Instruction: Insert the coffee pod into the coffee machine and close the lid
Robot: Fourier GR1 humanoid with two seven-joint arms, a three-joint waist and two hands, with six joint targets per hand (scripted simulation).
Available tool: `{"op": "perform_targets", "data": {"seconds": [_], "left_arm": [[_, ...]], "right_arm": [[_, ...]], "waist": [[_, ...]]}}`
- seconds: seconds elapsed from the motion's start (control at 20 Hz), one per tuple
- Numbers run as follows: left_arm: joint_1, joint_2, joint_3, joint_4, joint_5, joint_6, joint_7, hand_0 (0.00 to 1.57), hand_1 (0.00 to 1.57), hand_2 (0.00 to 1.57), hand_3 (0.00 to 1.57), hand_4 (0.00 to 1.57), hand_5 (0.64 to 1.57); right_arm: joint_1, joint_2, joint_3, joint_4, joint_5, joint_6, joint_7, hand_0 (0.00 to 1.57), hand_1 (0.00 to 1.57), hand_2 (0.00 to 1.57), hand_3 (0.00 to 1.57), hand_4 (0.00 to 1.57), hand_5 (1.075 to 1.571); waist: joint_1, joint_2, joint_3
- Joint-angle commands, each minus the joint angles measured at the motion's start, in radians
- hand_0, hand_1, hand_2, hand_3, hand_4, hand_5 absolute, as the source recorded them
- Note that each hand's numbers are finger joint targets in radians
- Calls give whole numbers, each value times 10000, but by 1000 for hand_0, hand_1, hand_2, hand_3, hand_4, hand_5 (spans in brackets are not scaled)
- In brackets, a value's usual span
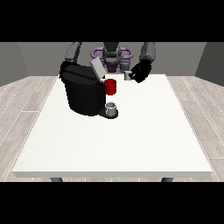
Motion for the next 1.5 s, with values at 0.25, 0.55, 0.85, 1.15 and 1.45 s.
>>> {"op": "perform_targets", "data": {"seconds": [0.25, 0.55, 0.85, 1.15, 1.45], "left_arm": [[-236, 207, -128, -1040, 165, -1398, 239, 1451, 1451, 1446, 1387, 604, 1571], [-532, -386, 328, -1167, 299, -704, 1173, 1365, 1365, 1412, 1359, 658, 1571], [-1884, -58, 817, -1137, 673, -1190, 1908, 1500, 1500, 1467, 1248, 622, 1571], [-2152, 646, 1382, -584, 635, -386, 1067, 1417, 1417, 1451, 1363, 643, 1571], [-3209, 625, 1666, -302, 792, -130, 1587, 1391, 1391, 1439, 1409, 605, 1571]], "right_arm": [[86, -257, -404, 505, -148, 22, -510, 0, 0, 0, 0, 232, 1571], [193, -205, -135, -30, -235, 252, -14, 0, 0, 0, 0, 192, 1571], [-389, -293, -384, 385, -458, 420, -390, 0, 0, 0, 0, 257, 1571], [-550, -687, -37, -78, -378, 1401, -1134, 0, 0, 0, 0, 0, 1571], [-1301, -306, 249, 62, -192, 1228, -1015, 0, 0, 0, 0, 183, 1571]], "waist": [[446, -254, 2], [-129, -289, -2], [-285, 377, 2], [-1027, 1910, 0], [-1033, 2168, 1]]}}
